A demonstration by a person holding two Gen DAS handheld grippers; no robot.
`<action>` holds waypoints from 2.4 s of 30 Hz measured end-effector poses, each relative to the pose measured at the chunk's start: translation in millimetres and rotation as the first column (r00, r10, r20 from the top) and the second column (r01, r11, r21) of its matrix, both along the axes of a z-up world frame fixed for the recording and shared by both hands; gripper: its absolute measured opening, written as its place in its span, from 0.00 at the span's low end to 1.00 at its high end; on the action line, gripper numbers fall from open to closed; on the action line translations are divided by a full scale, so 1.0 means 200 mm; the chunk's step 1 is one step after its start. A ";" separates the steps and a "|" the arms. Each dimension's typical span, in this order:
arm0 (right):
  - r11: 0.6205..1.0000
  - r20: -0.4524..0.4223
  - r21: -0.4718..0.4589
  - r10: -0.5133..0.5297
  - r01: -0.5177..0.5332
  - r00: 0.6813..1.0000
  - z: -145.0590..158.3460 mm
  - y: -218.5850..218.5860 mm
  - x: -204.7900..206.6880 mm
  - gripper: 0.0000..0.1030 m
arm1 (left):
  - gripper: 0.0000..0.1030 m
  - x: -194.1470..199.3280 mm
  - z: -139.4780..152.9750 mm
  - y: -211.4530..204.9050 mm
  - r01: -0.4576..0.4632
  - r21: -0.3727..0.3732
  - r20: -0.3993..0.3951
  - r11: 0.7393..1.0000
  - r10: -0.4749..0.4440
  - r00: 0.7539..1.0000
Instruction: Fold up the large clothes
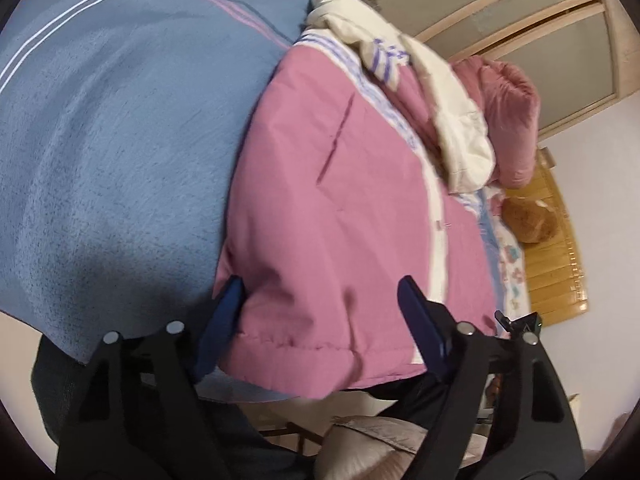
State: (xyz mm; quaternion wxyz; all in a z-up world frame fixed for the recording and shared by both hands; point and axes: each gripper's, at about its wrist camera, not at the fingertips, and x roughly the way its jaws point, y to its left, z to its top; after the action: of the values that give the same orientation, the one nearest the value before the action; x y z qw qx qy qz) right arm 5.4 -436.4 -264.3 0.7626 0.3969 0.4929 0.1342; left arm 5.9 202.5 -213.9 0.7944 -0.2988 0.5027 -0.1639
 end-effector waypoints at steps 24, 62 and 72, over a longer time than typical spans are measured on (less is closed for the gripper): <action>0.985 0.457 0.161 -0.023 -0.058 0.889 0.75 0.10 0.56 0.10 | 0.12 0.35 0.58 0.05 0.106 -0.233 0.294 0.967 -0.034 0.955; 0.907 0.269 0.129 -0.421 0.400 0.867 0.16 -0.34 2.21 0.92 | 0.23 2.23 0.40 -0.07 -0.276 -0.028 0.185 0.961 0.277 0.943; 0.959 0.506 -0.280 0.114 0.038 0.855 0.73 0.41 2.08 0.91 | 0.85 1.86 1.01 -0.13 -0.377 0.017 0.552 0.926 0.306 0.776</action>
State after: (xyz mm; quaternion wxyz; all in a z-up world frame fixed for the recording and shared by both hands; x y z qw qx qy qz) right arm 421.4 -354.6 -119.1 0.9123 0.2244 0.2918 0.1796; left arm 377.1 176.2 -11.6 0.9370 -0.2758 0.2053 -0.0621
